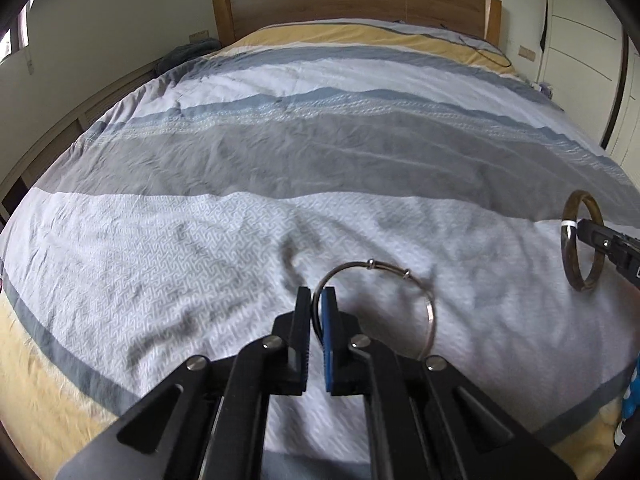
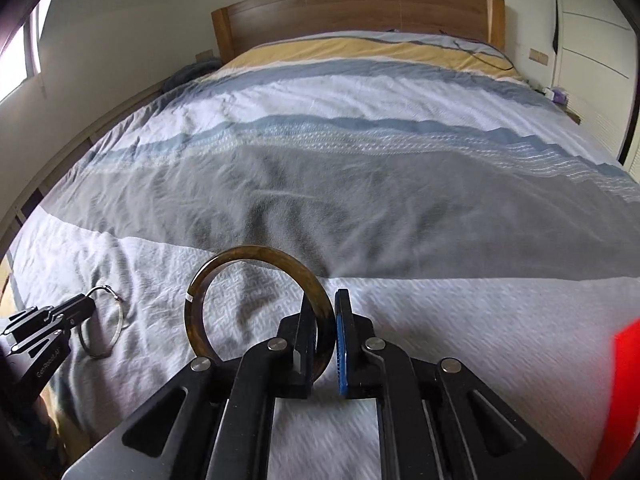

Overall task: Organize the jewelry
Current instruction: 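Carry the brown bangle and large silver hoop into the red box with both tools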

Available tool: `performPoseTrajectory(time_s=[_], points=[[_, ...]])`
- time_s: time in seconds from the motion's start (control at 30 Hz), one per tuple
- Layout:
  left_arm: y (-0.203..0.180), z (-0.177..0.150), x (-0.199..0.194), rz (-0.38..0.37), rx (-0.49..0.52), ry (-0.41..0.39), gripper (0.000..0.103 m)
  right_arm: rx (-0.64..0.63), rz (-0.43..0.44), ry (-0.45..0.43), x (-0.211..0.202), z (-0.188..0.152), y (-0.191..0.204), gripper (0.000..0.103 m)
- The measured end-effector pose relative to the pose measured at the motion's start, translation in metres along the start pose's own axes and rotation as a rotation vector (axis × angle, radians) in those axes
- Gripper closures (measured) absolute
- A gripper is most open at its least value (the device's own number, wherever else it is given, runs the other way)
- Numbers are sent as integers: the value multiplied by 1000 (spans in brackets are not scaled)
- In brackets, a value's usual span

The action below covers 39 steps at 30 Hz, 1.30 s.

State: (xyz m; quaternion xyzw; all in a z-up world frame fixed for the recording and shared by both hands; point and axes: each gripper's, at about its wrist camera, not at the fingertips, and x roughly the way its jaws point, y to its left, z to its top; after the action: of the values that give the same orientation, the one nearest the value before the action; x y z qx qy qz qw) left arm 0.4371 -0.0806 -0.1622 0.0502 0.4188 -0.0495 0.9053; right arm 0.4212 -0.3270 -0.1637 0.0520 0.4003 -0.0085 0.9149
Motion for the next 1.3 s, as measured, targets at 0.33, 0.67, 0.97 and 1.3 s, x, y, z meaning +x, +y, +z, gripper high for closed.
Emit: performPoseTrajectory(time_s=[0.33,0.67,0.97,1.3], points=[[-48,0,-81,-72,73,-56,100,63,-58,-65,-110,-11,-42,95],[-125,-12,-183,-179,182,-128,100,114,-147,-139,-231,-37,-101,95],[-205,-32,-268,-296,275,-206,100,144,-215,-167,-330,-78,-148,95],[-280,-54,-326,-385,375,-246,100,189,-285,-195,-405,-120,-197,95]])
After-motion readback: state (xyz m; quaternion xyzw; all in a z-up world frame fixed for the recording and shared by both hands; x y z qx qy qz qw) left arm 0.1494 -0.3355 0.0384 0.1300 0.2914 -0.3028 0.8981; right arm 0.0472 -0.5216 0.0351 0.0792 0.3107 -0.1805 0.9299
